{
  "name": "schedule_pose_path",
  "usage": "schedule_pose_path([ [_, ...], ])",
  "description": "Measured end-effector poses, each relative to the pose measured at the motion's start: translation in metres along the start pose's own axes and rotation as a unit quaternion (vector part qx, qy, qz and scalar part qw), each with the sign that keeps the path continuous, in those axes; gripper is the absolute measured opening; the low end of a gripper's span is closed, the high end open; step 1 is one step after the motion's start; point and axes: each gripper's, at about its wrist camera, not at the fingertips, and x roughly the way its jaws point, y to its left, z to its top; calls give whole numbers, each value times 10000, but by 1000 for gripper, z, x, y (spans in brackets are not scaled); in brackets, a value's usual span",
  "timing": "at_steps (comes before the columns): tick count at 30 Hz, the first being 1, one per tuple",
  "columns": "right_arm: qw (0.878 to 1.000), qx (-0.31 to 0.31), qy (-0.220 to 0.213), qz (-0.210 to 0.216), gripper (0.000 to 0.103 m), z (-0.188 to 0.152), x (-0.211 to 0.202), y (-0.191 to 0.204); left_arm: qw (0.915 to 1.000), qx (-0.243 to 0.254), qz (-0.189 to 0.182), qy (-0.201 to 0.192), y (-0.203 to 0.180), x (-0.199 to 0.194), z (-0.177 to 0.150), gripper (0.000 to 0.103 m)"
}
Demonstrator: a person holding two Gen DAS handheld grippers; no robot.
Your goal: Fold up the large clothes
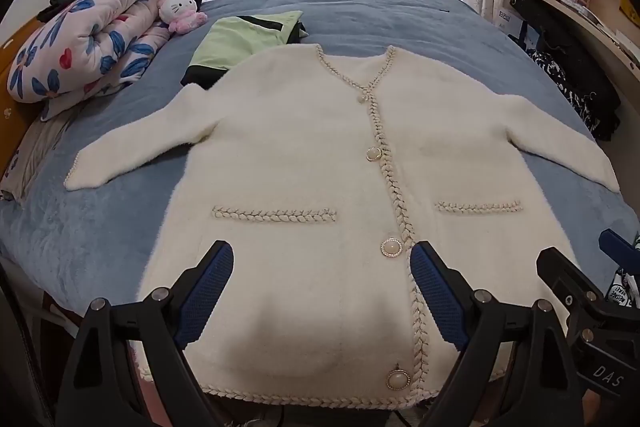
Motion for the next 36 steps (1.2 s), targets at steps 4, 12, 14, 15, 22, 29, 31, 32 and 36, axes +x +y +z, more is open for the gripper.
schedule_pose_path([
  [4,9999,49,105,69,103,6,3,0,10000,-45,-12,0,3,4,1,86],
  [12,9998,37,151,83,103,7,7,3,10000,-51,-32,69,4,7,3,86],
  [14,9998,20,159,88,103,7,8,5,9999,-63,-17,85,4,9,3,85],
  [15,9998,9,165,95,103,7,9,5,9999,-63,-17,96,5,10,2,85],
  [22,9997,-19,212,138,103,7,14,8,9999,-39,-7,155,3,14,1,85],
  [29,9996,-24,230,161,103,7,16,9,9998,-18,-33,214,3,17,1,85],
  [31,9996,-23,232,167,103,6,16,10,9997,13,-53,235,2,18,0,85],
  [32,9996,-23,236,170,103,6,17,9,9997,25,-43,244,1,18,0,85],
  [36,9995,-29,245,182,103,6,18,10,9996,14,-44,282,3,19,1,85],
])
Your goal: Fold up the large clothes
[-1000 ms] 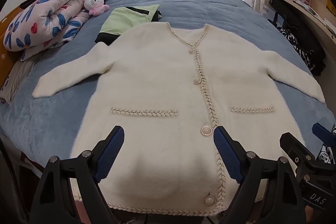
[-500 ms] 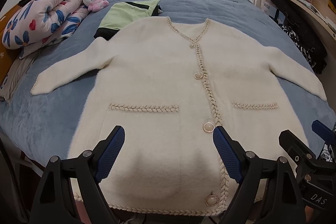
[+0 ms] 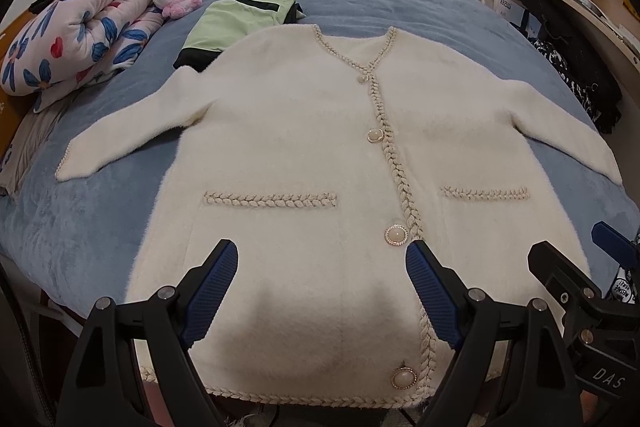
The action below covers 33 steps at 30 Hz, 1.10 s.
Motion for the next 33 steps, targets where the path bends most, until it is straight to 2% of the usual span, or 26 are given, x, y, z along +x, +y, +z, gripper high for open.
schedule_pose_path([
  [33,10000,10,38,18,103,0,0,2,9999,-44,-46,133,-3,7,1,85],
])
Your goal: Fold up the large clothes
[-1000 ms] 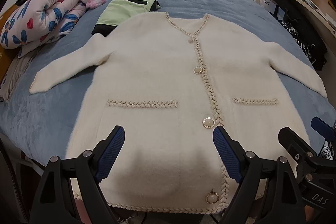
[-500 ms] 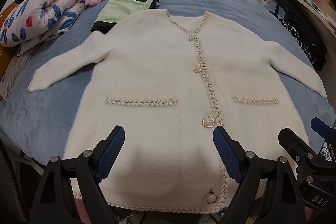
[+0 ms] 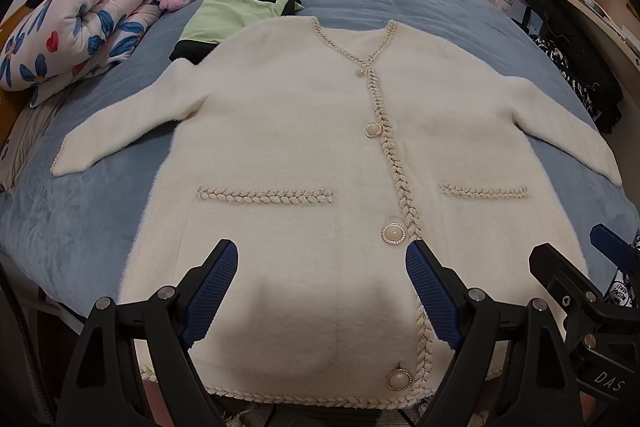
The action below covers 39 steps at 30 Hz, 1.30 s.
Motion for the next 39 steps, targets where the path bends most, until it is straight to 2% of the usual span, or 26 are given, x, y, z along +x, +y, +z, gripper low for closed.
schedule_pose_path([
  [20,9999,83,69,43,103,-2,1,-4,10000,12,13,24,-4,2,0,85],
  [30,9997,200,152,82,103,-2,4,-14,9998,107,-116,72,-8,4,2,85],
  [39,9996,241,142,84,103,3,4,-24,9998,-13,-148,-93,-12,1,11,85],
])
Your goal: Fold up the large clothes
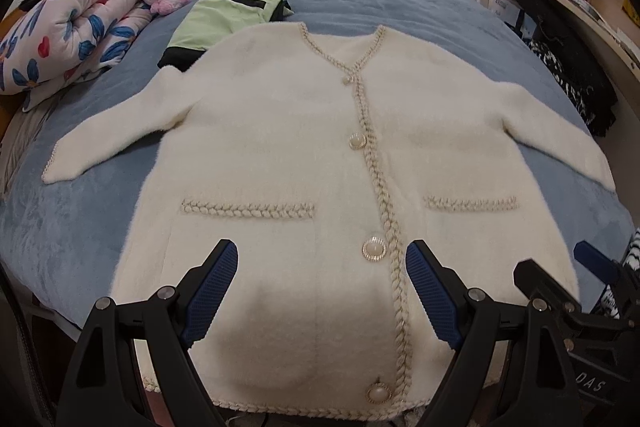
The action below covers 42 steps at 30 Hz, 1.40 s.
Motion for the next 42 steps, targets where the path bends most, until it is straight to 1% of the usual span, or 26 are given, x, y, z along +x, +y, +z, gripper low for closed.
schedule_pose_path([
  [6,9999,-19,-116,22,103,11,-1,-7,9990,-286,-82,-328,0,-8,14,85],
  [10,9996,-56,-273,-18,103,24,-5,-12,9978,-172,117,-623,-8,-15,29,85],
  [12,9994,-42,-353,-22,103,34,-7,-16,9976,-126,142,-671,-13,-17,38,85],
  [15,9987,28,-511,-56,103,53,-12,-28,9966,-81,99,-814,-23,-24,61,85],
  [18,9965,161,-777,-255,103,75,-21,-45,9945,12,80,-1041,-34,-33,81,85],
  [22,9907,418,-1155,-582,103,105,-35,-75,9897,146,-26,-1424,-54,-42,109,85],
  [25,9845,663,-1384,-853,103,126,-43,-100,9868,165,-259,-1588,-72,-45,133,85],
  [26,9821,760,-1450,-934,103,131,-45,-109,9859,171,-301,-1637,-77,-44,139,85],
  [28,9775,976,-1532,-1076,103,141,-47,-128,9836,224,-361,-1752,-90,-42,152,80],
  [31,9682,1347,-1656,-1303,103,152,-45,-156,9805,403,-452,-1870,-116,-33,170,80],
  [33,9618,1590,-1670,-1477,103,156,-40,-176,9808,527,-517,-1807,-135,-21,182,80],
  [35,9561,1786,-1621,-1664,103,160,-34,-195,9819,598,-491,-1726,-154,-7,190,80],
  [37,9487,1974,-1557,-1916,103,160,-27,-219,9834,665,-563,-1593,-175,13,197,80],
  [39,9382,2311,-1422,-2148,103,159,-17,-249,9844,752,-598,-1476,-192,31,199,79],
  [40,9336,2517,-1340,-2169,103,157,-13,-264,9850,781,-543,-1443,-202,42,199,78],
  [42,9220,3096,-1150,-2021,99,148,1,-300,9860,818,-576,-1331,-219,65,198,69],
])
